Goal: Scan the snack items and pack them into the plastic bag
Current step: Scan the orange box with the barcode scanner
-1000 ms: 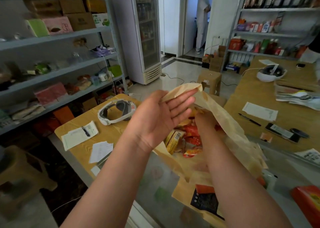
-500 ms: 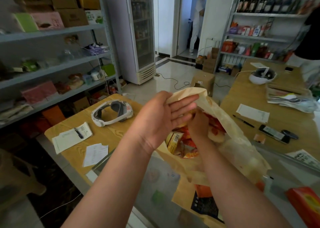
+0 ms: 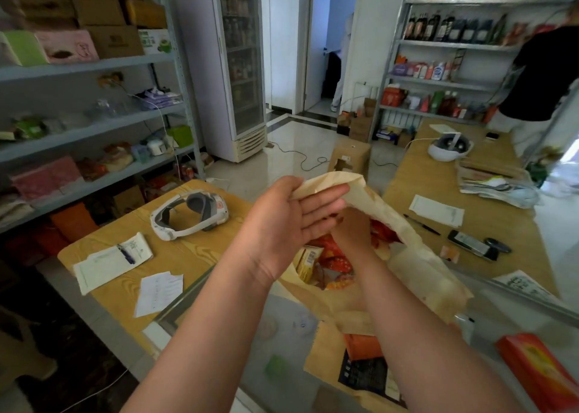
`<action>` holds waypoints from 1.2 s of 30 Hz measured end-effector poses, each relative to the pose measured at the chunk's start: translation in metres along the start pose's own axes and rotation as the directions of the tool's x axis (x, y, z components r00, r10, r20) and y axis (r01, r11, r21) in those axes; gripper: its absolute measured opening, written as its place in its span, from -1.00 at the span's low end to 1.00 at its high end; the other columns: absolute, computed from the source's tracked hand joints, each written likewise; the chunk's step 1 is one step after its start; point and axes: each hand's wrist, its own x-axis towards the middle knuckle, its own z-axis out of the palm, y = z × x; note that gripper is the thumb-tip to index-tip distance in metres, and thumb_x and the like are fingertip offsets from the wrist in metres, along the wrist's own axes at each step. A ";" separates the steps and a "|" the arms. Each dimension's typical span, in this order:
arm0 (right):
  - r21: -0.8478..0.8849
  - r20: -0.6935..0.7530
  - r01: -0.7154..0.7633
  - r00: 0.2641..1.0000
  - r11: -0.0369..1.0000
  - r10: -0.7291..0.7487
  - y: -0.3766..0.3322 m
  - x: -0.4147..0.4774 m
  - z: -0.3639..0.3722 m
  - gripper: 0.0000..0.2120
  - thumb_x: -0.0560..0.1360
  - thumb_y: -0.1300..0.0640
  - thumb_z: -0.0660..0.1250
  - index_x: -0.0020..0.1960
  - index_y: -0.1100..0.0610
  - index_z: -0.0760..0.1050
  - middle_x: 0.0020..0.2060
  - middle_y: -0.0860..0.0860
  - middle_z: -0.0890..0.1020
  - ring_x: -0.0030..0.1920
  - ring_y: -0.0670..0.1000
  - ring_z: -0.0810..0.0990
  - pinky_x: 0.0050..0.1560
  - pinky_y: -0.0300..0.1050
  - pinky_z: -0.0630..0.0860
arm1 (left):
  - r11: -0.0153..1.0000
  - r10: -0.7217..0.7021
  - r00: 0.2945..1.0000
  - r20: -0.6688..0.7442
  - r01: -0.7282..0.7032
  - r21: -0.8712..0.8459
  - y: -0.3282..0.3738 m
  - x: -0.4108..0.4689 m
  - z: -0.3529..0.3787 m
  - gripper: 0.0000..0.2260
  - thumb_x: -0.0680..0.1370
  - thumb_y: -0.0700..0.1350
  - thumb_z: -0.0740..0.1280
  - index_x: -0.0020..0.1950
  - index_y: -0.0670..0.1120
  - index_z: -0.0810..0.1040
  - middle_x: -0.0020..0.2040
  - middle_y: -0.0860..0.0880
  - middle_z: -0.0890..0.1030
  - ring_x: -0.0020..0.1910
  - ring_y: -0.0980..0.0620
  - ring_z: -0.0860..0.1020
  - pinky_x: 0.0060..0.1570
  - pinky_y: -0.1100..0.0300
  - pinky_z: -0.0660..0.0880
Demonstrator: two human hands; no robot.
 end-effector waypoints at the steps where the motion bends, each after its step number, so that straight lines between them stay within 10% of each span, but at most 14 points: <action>1: 0.017 -0.046 -0.023 0.999 1.000 0.024 0.003 -0.003 0.001 -0.85 0.53 0.13 0.20 -0.07 0.08 0.54 -0.12 0.03 0.62 -0.03 0.06 0.59 -0.05 -0.16 0.39 | 0.999 -0.001 1.000 0.000 0.001 -0.036 -0.002 -0.001 -0.001 -0.58 0.68 -0.02 -0.06 0.36 -0.20 0.40 0.12 -0.14 0.66 0.17 -0.05 0.60 0.18 0.07 0.49; 9: 0.113 -0.208 0.077 0.977 0.991 -0.052 0.007 -0.115 -0.051 -0.84 0.53 0.19 0.26 -0.21 0.13 0.54 -0.34 -0.10 0.56 -0.35 -0.15 0.46 -0.33 -0.38 0.30 | 0.948 -0.067 0.983 0.168 0.115 -0.297 -0.028 -0.014 0.010 -0.48 0.62 0.07 0.08 0.51 -0.16 0.18 0.15 -0.11 0.65 0.19 -0.05 0.59 0.19 0.05 0.47; 14: 0.040 -0.243 -0.097 0.964 0.995 0.104 0.030 -0.190 -0.049 -0.81 0.39 0.15 0.25 -0.39 0.15 0.43 -0.51 -0.02 0.47 -0.45 0.02 0.46 -0.41 -0.10 0.34 | 0.876 -0.150 0.948 0.280 0.259 -0.407 -0.053 -0.021 0.010 -0.64 0.58 0.07 0.14 0.33 -0.02 0.43 0.16 -0.07 0.65 0.10 -0.02 0.61 0.10 0.08 0.48; 18: -0.191 -0.116 -0.192 0.978 0.963 0.172 0.059 -0.221 -0.033 -0.90 0.32 0.11 0.36 -0.22 0.12 0.53 -0.23 0.05 0.58 -0.14 0.12 0.56 -0.17 -0.04 0.46 | 0.852 -0.224 0.927 0.301 0.336 -0.401 -0.068 -0.028 0.007 -0.64 0.55 0.07 0.20 0.30 -0.01 0.50 0.13 -0.04 0.67 0.03 0.02 0.63 0.09 0.09 0.49; 23: -0.332 -0.198 -0.315 0.945 0.889 0.261 0.071 -0.227 -0.021 -0.40 0.22 -0.13 0.48 0.17 0.08 0.41 0.14 0.10 0.45 0.16 0.19 0.44 0.08 0.07 0.44 | 0.850 -0.287 0.903 0.321 0.395 -0.350 -0.076 -0.036 0.003 -0.67 0.55 0.03 0.23 0.28 -0.03 0.48 0.10 -0.02 0.68 0.02 0.04 0.63 0.08 0.11 0.49; 31: 0.030 -0.220 -0.513 0.834 0.858 0.506 0.065 -0.216 -0.001 0.13 -0.03 -0.50 0.35 0.39 -0.04 0.07 0.34 0.07 0.38 0.31 0.17 0.41 0.20 0.22 0.41 | 0.895 -0.293 0.922 0.254 0.358 -0.266 -0.071 -0.045 -0.009 -0.74 0.55 -0.01 0.25 0.21 -0.02 0.51 0.08 0.01 0.68 -0.07 0.08 0.65 0.02 0.12 0.50; 36: 0.402 -0.300 -0.567 0.660 0.719 0.689 0.073 -0.204 -0.019 -0.35 0.28 -0.17 0.40 0.27 0.01 0.28 0.15 0.04 0.57 0.19 0.18 0.48 0.23 0.12 0.38 | 0.926 -0.278 0.945 0.171 0.311 -0.212 -0.061 -0.043 0.001 -0.70 0.58 0.06 0.21 0.22 -0.04 0.54 0.07 0.00 0.69 -0.03 0.05 0.61 0.08 0.09 0.47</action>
